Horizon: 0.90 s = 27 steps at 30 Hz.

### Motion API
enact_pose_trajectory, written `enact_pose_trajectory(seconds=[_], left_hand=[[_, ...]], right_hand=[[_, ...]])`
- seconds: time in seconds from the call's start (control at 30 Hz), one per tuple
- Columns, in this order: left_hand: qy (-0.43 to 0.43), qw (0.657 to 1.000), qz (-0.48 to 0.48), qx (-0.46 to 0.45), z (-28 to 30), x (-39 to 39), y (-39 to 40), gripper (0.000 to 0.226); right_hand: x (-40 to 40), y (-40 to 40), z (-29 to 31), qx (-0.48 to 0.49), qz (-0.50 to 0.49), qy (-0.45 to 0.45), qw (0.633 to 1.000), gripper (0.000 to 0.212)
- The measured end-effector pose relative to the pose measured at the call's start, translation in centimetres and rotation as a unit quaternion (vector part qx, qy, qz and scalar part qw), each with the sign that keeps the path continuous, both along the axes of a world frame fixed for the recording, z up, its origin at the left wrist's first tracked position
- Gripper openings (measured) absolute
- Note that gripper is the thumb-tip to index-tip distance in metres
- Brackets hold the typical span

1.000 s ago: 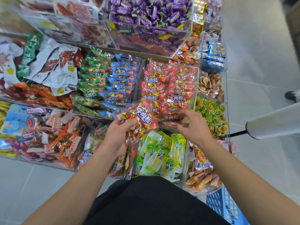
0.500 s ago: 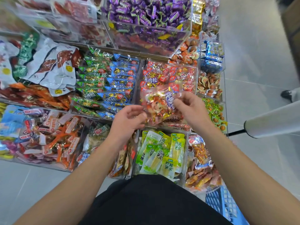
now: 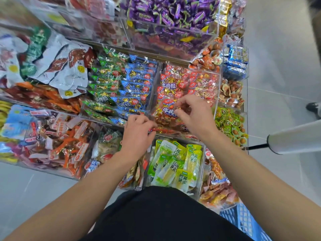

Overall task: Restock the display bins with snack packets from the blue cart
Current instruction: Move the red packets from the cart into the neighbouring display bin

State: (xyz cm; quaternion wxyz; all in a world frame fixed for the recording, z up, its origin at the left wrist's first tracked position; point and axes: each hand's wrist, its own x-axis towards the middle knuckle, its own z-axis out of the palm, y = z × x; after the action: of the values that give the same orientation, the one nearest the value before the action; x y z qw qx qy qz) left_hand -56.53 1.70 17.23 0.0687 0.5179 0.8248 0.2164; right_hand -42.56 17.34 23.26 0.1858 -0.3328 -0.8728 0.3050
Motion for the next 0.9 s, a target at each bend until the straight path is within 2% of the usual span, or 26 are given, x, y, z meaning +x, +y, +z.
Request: enact_pose_trajectory(seconds=[0.17, 0.43, 0.53, 0.6, 0.67, 0.73, 0.83, 0.9], left_hand=[[-0.02, 0.998, -0.018, 0.052, -0.3, -0.2, -0.4, 0.014], [-0.046, 0.999, -0.003, 0.004, -0.1, -0.1, -0.4, 0.02], [-0.044, 0.999, -0.005, -0.001, 0.2, 0.0, 0.1, 0.024], [-0.029, 1.0, 0.0, 0.007, 0.2, 0.2, 0.3, 0.031], [-0.003, 1.0, -0.007, 0.011, 0.2, 1.0, 0.6, 0.04], [0.031, 0.998, -0.043, -0.021, -0.1, 2.0, 0.9, 0.048], [0.059, 0.99, -0.081, -0.104, -1.1, 2.8, 1.4, 0.059], [0.071, 0.985, -0.085, -0.129, -1.7, 2.5, 1.7, 0.06]], right_hand=[[-1.4, -1.0, -3.9, 0.016, 0.067, -0.129, 0.989, 0.012], [-4.3, -0.2, -4.9, -0.04, 0.076, -0.235, 0.968, 0.013], [-3.0, 0.4, -3.5, -0.099, 0.074, -0.175, 0.977, 0.017], [-0.1, 0.3, -2.4, -0.105, -0.01, -0.093, 0.99, 0.012], [3.7, -0.3, -2.0, -0.071, -0.082, -0.048, 0.993, 0.008], [7.0, -1.1, -2.5, -0.035, -0.074, -0.094, 0.992, 0.012], [9.6, -1.9, -4.2, -0.015, -0.017, -0.212, 0.977, 0.031], [9.5, -2.0, -5.2, -0.005, -0.027, -0.206, 0.978, 0.031]])
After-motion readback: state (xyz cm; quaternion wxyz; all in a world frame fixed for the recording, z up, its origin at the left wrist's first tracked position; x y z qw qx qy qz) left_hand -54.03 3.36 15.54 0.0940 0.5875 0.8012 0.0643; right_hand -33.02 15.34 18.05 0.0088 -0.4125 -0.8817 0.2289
